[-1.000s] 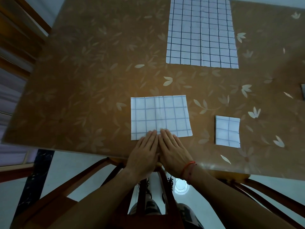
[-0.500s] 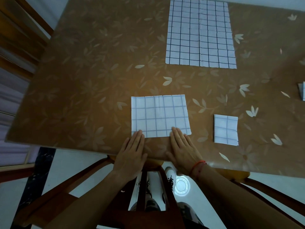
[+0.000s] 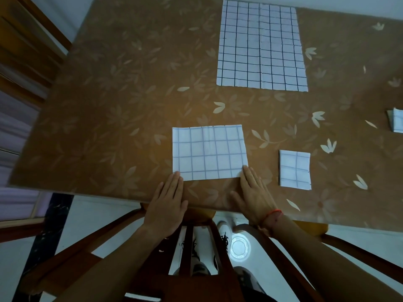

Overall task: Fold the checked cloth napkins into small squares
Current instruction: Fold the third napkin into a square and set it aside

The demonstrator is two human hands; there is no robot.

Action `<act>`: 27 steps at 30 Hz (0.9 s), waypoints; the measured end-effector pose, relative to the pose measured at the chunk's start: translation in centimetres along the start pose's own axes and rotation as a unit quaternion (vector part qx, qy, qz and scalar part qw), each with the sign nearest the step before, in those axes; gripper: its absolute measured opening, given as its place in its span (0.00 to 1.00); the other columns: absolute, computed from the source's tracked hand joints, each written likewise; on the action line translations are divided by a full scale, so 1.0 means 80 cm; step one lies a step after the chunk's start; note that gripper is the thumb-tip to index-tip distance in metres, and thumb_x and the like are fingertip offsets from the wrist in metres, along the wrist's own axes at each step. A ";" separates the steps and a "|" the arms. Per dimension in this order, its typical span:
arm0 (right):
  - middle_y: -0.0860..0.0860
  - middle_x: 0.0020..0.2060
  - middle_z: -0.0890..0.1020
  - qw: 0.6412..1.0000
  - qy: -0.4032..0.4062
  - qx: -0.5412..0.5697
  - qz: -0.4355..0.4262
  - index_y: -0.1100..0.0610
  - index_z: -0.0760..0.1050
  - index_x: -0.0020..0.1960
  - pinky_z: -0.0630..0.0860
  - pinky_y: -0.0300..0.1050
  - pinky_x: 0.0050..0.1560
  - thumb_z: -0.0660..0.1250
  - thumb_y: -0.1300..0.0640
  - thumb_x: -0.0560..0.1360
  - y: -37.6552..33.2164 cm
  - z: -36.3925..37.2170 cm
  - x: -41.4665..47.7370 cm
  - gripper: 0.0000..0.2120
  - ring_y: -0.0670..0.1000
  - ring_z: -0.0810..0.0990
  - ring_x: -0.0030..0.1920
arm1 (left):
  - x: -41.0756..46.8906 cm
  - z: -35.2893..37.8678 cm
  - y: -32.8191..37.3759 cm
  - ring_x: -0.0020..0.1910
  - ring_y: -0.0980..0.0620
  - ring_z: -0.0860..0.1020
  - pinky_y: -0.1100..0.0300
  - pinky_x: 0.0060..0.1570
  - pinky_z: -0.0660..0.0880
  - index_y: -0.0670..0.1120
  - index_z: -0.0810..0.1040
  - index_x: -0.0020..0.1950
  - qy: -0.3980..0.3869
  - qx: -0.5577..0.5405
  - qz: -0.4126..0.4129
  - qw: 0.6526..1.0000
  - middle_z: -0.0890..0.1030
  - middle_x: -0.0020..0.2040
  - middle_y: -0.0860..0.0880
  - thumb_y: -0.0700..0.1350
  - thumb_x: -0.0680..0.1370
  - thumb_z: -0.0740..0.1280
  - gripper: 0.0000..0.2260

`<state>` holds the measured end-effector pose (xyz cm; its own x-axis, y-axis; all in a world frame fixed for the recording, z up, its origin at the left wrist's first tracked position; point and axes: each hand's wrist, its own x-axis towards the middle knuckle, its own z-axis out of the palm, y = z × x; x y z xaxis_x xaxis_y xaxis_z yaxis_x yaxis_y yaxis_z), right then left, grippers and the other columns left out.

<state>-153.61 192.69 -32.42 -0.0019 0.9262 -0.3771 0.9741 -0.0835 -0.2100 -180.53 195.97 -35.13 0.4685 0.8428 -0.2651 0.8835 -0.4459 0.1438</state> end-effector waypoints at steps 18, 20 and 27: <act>0.53 0.33 0.80 0.859 0.048 0.406 0.309 0.52 0.82 0.41 0.79 0.50 0.44 0.66 0.48 0.72 0.015 -0.074 0.083 0.09 0.58 0.78 0.39 | 0.004 -0.005 -0.001 0.78 0.53 0.45 0.51 0.75 0.49 0.43 0.53 0.79 -0.006 -0.067 -0.005 0.998 0.48 0.80 0.48 0.55 0.80 0.42 0.29; 0.50 0.28 0.77 0.838 0.054 0.441 0.317 0.51 0.79 0.33 0.77 0.49 0.41 0.66 0.48 0.71 0.019 -0.073 0.086 0.10 0.56 0.77 0.38 | 0.004 -0.005 -0.002 0.78 0.54 0.44 0.51 0.75 0.49 0.43 0.53 0.79 -0.009 -0.068 -0.005 0.998 0.48 0.80 0.49 0.55 0.80 0.42 0.30; 0.56 0.34 0.80 0.795 0.043 0.518 0.313 0.58 0.81 0.49 0.78 0.43 0.31 0.69 0.59 0.71 0.024 -0.079 0.084 0.08 0.56 0.79 0.35 | 0.004 -0.007 -0.001 0.78 0.54 0.44 0.51 0.76 0.49 0.44 0.52 0.79 -0.007 -0.081 -0.008 0.997 0.48 0.80 0.49 0.55 0.80 0.42 0.29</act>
<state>-150.36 201.07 -29.66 0.4686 0.6023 -0.6463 0.0703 -0.7547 -0.6523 -180.46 196.44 -34.73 0.4558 0.8446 -0.2808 0.8790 -0.3775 0.2912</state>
